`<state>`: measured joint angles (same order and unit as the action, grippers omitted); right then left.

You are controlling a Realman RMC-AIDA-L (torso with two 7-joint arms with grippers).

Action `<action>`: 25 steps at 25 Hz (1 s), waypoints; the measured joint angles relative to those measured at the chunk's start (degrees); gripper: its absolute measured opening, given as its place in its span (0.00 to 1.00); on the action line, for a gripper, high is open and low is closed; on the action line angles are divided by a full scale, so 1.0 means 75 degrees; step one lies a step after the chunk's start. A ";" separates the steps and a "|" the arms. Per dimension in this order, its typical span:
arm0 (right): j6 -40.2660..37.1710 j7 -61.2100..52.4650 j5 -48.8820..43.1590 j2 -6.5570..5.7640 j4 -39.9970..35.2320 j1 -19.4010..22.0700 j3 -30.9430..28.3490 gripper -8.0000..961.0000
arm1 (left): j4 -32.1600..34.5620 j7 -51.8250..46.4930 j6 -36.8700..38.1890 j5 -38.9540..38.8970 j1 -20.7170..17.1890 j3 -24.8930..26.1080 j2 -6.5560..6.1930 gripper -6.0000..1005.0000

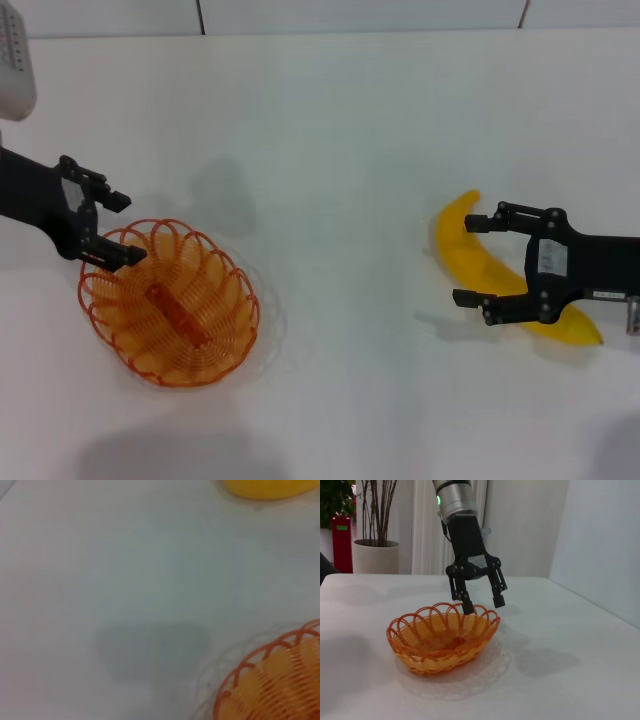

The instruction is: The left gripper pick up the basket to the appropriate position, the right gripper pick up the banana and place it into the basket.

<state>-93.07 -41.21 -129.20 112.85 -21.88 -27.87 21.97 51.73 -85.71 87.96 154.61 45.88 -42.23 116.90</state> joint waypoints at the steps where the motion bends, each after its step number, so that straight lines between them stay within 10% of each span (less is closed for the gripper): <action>1: 0.0000 -0.0001 0.0000 0.0000 0.0000 -0.0001 0.0000 0.91 | -0.0021 -0.0016 -0.0037 -0.0023 0.0011 -0.0029 0.0006 0.76; 25: -0.0071 -0.0107 -0.0001 -0.0001 0.0000 -0.0049 0.0000 0.91 | -0.0774 -0.0728 -0.0621 0.0012 0.0304 -0.0826 -0.0013 0.64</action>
<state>-93.61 -42.01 -129.20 112.85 -21.88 -28.23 21.97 45.93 -91.17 83.31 154.69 48.17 -48.42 116.81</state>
